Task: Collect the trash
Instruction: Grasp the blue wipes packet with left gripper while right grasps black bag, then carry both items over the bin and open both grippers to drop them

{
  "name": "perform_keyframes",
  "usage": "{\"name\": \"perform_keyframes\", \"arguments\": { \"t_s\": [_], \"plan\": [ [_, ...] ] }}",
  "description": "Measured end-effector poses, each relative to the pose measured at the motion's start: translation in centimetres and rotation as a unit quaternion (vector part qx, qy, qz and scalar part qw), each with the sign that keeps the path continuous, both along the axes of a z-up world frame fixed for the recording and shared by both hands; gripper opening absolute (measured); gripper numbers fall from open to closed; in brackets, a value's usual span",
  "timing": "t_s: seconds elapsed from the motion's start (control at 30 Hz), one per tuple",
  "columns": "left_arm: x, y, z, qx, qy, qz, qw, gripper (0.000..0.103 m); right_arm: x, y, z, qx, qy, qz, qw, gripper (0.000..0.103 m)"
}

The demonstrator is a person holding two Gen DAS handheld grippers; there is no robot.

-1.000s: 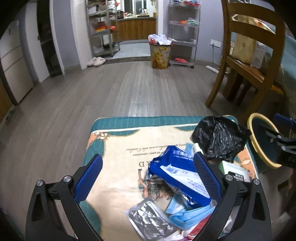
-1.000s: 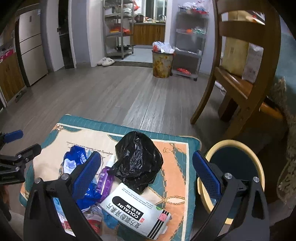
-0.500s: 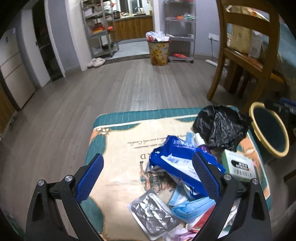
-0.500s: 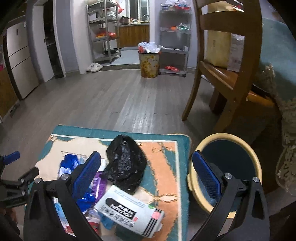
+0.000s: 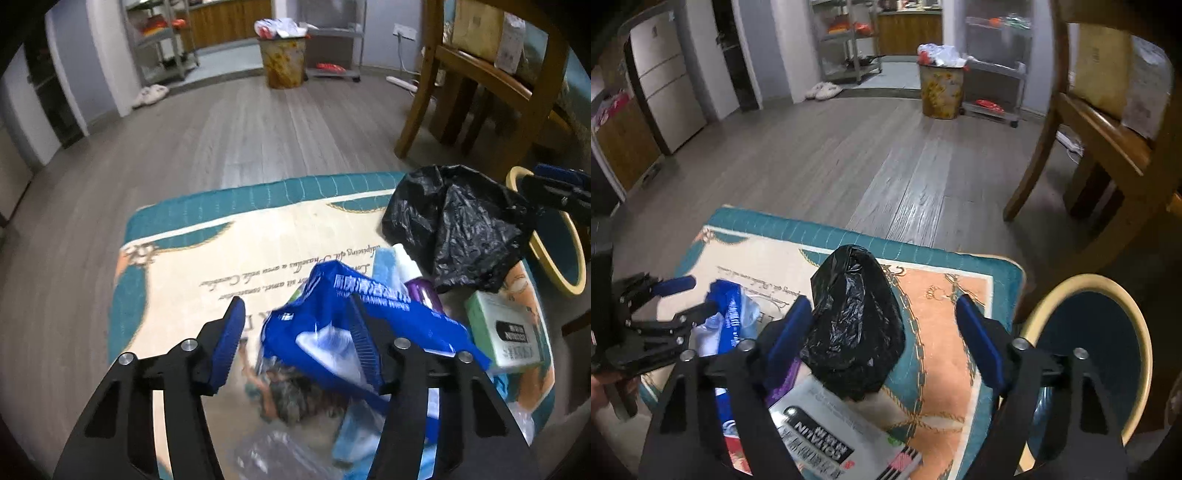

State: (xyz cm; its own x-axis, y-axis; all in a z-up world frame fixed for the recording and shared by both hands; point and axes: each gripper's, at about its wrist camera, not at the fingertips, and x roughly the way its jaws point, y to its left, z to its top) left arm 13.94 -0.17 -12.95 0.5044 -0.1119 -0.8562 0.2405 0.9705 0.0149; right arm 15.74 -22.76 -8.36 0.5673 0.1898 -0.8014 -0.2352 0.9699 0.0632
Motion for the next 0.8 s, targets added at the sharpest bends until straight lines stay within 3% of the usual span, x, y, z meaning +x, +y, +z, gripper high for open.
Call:
{"name": "perform_keyframes", "arguments": {
  "t_s": [0.13,0.2,0.27,0.3,0.33,0.37,0.47,0.57,0.7,0.73,0.77,0.8],
  "plan": [
    [1.0,-1.0,-0.9,-0.011,0.006,-0.023,0.9996,0.056,1.3,0.8,-1.9,0.016,0.022,0.003,1.000,0.072],
    [1.0,-1.3,-1.1,-0.003,0.012,-0.035,0.9993,0.046,1.8,1.0,-3.0,0.026,0.045,0.000,0.999,0.061],
    [0.8,-1.7,-1.1,0.014,0.008,-0.047,0.9988,0.044,2.2,1.1,-3.9,0.023,0.063,-0.003,0.998,0.034],
    [0.7,-1.7,-1.1,0.017,0.006,-0.050,0.9986,0.042,2.3,0.9,-4.1,0.022,0.066,-0.007,0.998,0.029],
    [0.6,-1.7,-0.8,0.023,0.002,-0.051,0.9984,0.041,2.3,0.6,-4.1,0.024,0.067,-0.013,0.997,0.015],
    [0.5,-1.6,-0.6,0.025,-0.004,-0.049,0.9985,0.040,2.5,0.3,-4.1,0.029,0.070,-0.018,0.997,0.008],
    [0.3,-0.9,0.6,0.010,-0.018,-0.033,0.9992,0.036,2.4,-0.8,-3.5,0.061,0.075,-0.035,0.995,0.008],
    [-0.3,-0.8,2.4,0.011,-0.046,-0.036,0.9982,0.034,1.1,-1.2,-1.8,0.044,0.052,-0.031,0.997,0.007],
    [-1.7,-0.7,6.2,0.005,-0.100,-0.031,0.9945,0.032,-0.4,-2.6,1.7,0.066,0.014,-0.043,0.997,0.007],
    [-2.3,-0.7,7.5,0.002,-0.117,-0.031,0.9926,0.026,-0.7,-3.0,2.6,0.069,0.008,-0.046,0.997,0.007],
    [-2.7,-0.8,8.3,0.001,-0.125,-0.032,0.9917,0.012,-1.4,-3.6,3.7,0.073,0.000,-0.050,0.996,0.007],
    [-3.0,-0.9,9.0,-0.001,-0.132,-0.031,0.9907,0.012,-1.7,-4.0,4.5,0.075,-0.006,-0.054,0.996,0.007]
  ]
}}
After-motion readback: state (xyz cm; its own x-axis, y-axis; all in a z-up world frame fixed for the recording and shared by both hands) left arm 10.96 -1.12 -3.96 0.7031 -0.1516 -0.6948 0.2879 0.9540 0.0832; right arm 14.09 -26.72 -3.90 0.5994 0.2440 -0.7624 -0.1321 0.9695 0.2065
